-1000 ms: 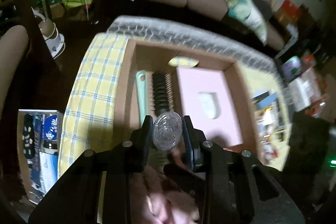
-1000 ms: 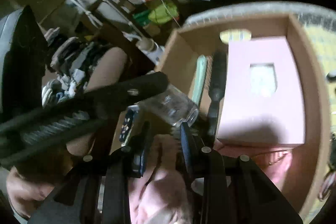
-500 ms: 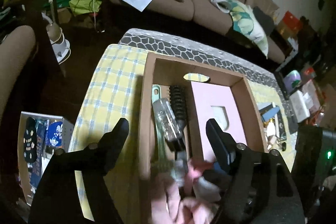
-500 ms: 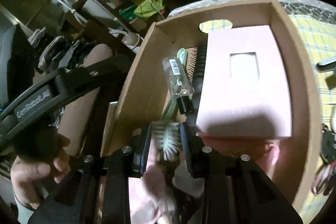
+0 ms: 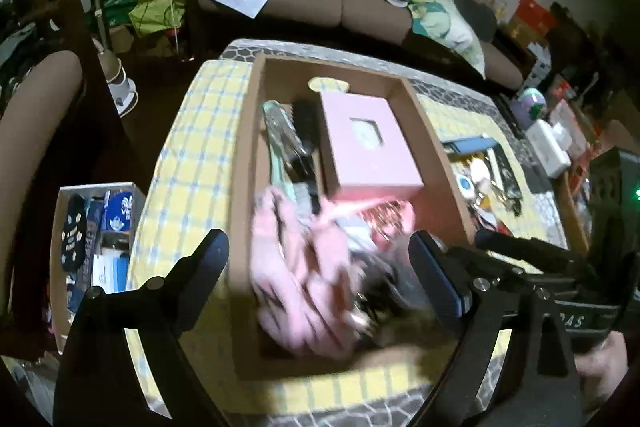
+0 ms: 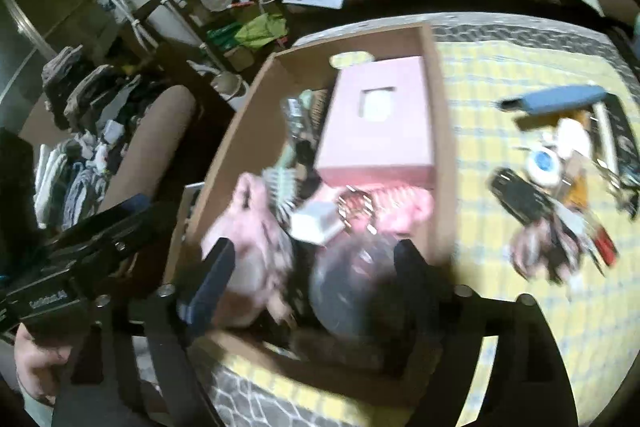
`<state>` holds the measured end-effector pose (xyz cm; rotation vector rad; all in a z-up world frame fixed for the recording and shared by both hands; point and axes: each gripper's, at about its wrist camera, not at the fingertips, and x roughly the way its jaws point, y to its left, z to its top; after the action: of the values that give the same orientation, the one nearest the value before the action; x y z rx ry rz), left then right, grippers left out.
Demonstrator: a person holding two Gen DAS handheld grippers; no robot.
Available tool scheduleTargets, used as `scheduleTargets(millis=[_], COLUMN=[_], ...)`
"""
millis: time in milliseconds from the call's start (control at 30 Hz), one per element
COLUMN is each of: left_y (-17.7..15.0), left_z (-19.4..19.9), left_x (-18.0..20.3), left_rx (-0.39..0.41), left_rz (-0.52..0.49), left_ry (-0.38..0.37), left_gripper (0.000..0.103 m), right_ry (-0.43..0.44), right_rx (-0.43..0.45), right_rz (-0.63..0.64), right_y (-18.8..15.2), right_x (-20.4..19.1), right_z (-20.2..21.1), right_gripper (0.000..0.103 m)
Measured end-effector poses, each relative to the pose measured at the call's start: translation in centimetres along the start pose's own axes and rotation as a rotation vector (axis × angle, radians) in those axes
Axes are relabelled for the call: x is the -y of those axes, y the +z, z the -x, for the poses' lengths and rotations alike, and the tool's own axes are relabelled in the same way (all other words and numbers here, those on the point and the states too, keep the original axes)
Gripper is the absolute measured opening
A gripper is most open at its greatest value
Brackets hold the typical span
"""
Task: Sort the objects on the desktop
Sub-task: 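Open both grippers and withdraw them from the cardboard box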
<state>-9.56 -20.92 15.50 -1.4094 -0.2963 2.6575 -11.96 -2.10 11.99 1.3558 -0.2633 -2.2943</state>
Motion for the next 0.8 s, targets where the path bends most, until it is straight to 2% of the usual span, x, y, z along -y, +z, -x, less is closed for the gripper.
scheduleTargets(millis=[67,133,200,567,800], left_y=[-1.0,-2.0,-2.9,-6.8,-9.1], left_z=[1.1,2.1,3.1,6.2,4.6], left_x=[0.8,1.4,2.1,5.8,8.0], left_rx=[0.008,0.017,0.020,0.031,-0.002], left_rz=[-0.007,-0.013,-0.024,-0.071,-0.103], left_ry=[0.004,0.001,0.003,0.008,0.005], left_gripper=[0.101,0.102,0.102,0.103,0.103], right_ry=[-0.017,-0.033,-0.050,-0.107,-0.168], right_rx=[0.005,0.008,0.016,0.060,0.078], right_rz=[-0.014,-0.024,-0.024,-0.036,-0.057], right_y=[-1.1,-2.2,-3.1,-7.2,-8.9], right_x=[0.5,1.1,1.4,3.4,7.9], right_z=[1.2,2.7,3.7,9.4,12.3], right_gripper=[0.090,0.100,0.102,0.103,0.103])
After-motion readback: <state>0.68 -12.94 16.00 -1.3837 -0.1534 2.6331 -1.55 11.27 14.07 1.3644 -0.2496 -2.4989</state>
